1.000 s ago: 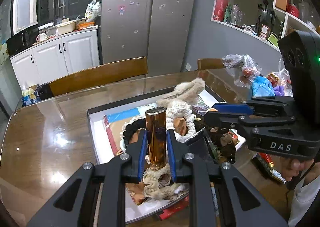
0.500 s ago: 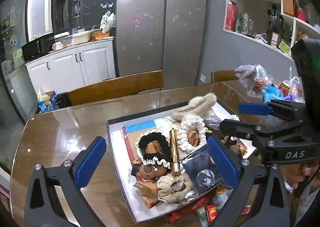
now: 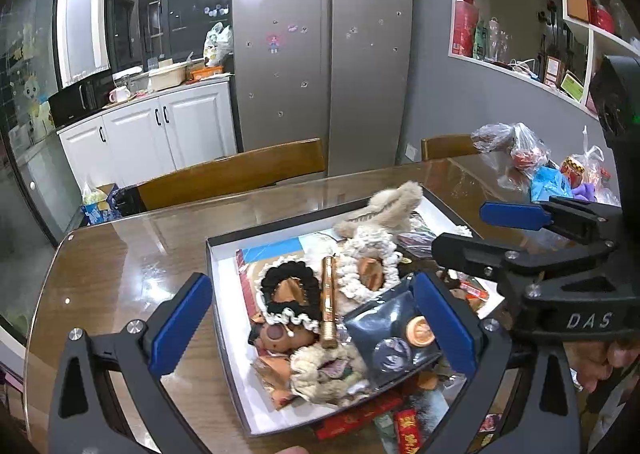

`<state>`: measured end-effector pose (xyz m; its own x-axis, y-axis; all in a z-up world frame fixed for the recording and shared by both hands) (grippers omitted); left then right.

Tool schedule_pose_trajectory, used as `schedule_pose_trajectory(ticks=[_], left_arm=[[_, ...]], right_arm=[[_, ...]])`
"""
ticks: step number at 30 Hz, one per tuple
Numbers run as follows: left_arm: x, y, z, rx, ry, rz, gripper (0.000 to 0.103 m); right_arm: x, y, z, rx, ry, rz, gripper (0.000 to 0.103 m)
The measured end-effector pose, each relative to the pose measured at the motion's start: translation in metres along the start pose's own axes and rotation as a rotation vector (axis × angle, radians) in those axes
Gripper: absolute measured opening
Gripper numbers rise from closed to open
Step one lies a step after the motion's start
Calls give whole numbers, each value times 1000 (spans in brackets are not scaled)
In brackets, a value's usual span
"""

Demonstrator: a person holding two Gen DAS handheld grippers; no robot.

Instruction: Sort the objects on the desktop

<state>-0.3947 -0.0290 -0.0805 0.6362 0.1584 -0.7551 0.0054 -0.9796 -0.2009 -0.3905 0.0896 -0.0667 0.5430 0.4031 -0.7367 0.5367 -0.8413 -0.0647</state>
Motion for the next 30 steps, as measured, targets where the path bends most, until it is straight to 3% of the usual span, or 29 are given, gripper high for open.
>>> schedule_pose_trajectory(ticks=[10, 14, 21, 30], left_arm=[[29, -11, -75, -62, -46, -40, 102], [55, -12, -114, -46, -39, -110, 102], [108, -8, -176, -91, -76, -200, 103], [148, -15, -216, -175, -100, -161, 103]], right_arm=[[22, 5, -67, 58, -35, 28, 76], [37, 9, -111, 109, -47, 37, 79], [82, 31, -170, 200, -36, -3, 81], [140, 48, -184, 188, -11, 88, 81]])
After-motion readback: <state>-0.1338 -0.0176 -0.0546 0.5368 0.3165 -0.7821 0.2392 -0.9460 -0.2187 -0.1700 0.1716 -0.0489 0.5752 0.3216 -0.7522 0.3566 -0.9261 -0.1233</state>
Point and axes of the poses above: each gripper's, at about its wrist camera, not at the fingertips, and z roughly the way its jaws point, y to its left, x to its underside, the point moved 10 cm from there along z, roughly the way its jaws point, and after that the axes turned 14 degrees about -z, right-handed, at the moved point
